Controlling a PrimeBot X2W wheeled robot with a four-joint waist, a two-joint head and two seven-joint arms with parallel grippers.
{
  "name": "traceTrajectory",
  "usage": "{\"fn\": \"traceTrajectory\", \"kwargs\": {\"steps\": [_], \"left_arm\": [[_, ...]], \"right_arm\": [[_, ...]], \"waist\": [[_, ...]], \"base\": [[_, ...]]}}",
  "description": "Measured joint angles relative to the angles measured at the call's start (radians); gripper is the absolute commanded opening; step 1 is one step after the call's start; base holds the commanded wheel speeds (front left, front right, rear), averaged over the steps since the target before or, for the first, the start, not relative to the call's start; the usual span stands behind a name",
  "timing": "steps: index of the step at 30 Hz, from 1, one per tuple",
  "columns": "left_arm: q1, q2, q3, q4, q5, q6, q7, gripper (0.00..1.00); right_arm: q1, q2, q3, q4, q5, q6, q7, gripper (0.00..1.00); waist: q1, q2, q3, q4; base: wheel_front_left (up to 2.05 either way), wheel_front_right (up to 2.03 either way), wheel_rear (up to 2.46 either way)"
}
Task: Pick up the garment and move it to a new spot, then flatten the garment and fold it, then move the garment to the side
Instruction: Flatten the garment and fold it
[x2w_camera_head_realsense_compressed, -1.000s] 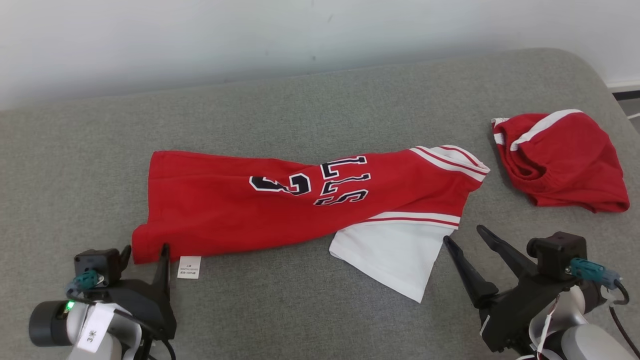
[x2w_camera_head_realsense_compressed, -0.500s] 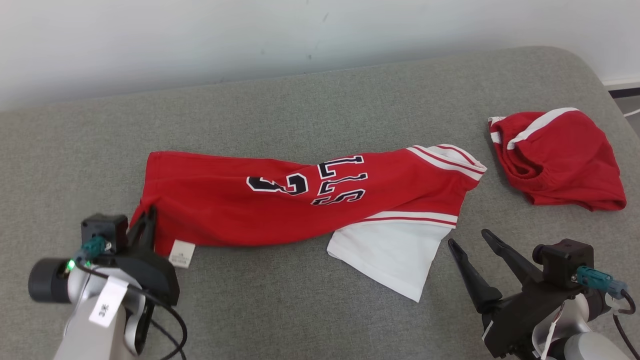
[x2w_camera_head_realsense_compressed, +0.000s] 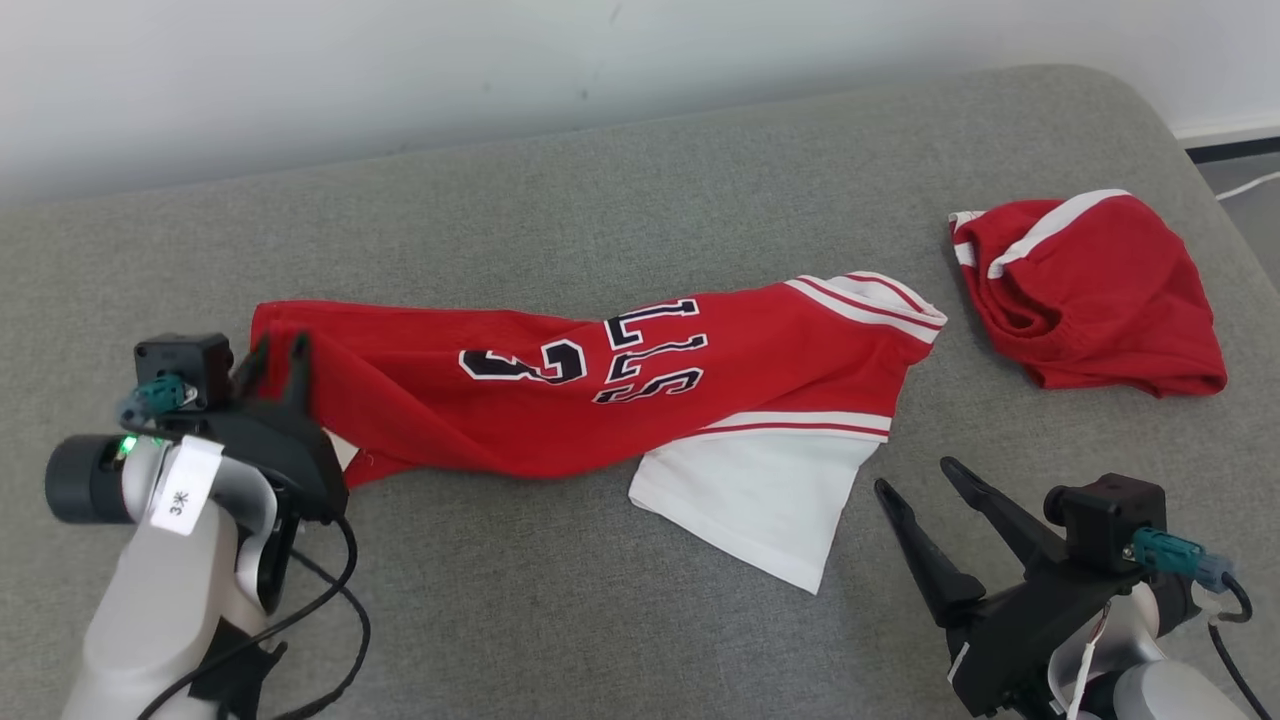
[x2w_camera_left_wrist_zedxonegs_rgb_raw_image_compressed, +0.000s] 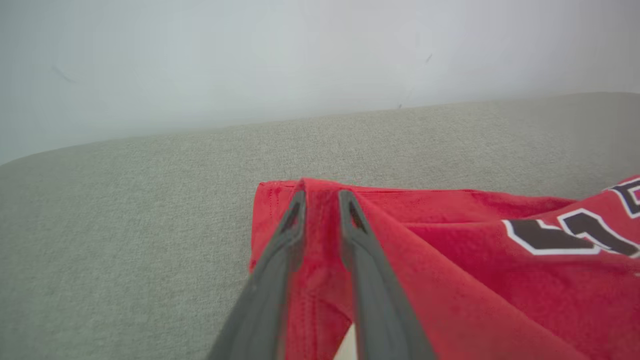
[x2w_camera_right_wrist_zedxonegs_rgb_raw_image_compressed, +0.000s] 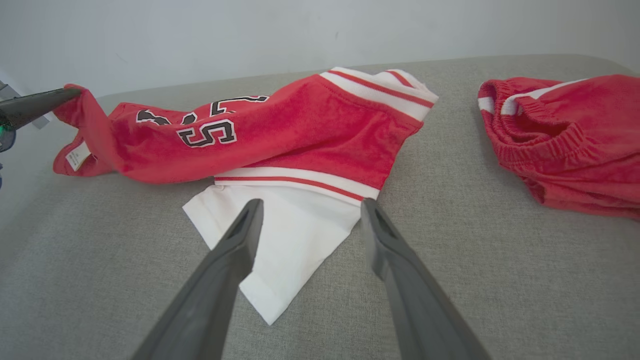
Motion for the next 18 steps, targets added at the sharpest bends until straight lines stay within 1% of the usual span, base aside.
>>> {"fn": "traceTrajectory", "kwargs": {"steps": [1, 4, 8, 12, 13, 18], "left_arm": [[-0.028, -0.007, -0.007, 0.019, -0.005, 0.000, -0.028, 1.00], [-0.040, -0.022, -0.020, 0.036, 0.001, 0.000, -0.051, 1.00], [-0.034, -0.012, -0.024, 0.059, 0.003, 0.000, -0.079, 1.00], [0.007, -0.014, -0.042, 0.064, 0.033, 0.002, -0.114, 1.00], [0.021, -0.016, -0.043, 0.066, 0.033, 0.009, -0.122, 1.00], [0.053, -0.013, -0.050, 0.072, 0.039, 0.014, -0.148, 1.00]], "right_arm": [[0.001, -0.001, -0.007, 0.003, 0.000, 0.000, 0.000, 1.00], [0.013, -0.003, -0.013, 0.013, 0.000, -0.001, -0.001, 1.00], [0.012, -0.001, -0.013, 0.017, 0.000, -0.001, -0.002, 1.00], [0.013, 0.000, -0.013, 0.018, 0.000, -0.001, -0.007, 1.00], [0.015, 0.000, -0.013, 0.018, 0.001, -0.002, -0.009, 1.00], [0.041, -0.001, -0.009, 0.016, 0.001, -0.005, -0.008, 1.00]], "waist": [[0.0000, 0.0000, 0.009, -0.006], [0.0000, 0.0000, 0.012, -0.001], [0.0000, 0.0000, 0.010, 0.013], [0.0000, 0.0000, 0.003, 0.028], [0.0000, -0.0001, 0.000, 0.032], [0.0000, 0.0000, -0.011, 0.057]], "base": [[0.00, 0.00, 0.00], [0.00, 0.00, 0.00], [0.00, 0.00, 0.00], [0.00, 0.00, 0.00], [0.00, 0.00, 0.00], [0.00, 0.00, 0.00]]}}
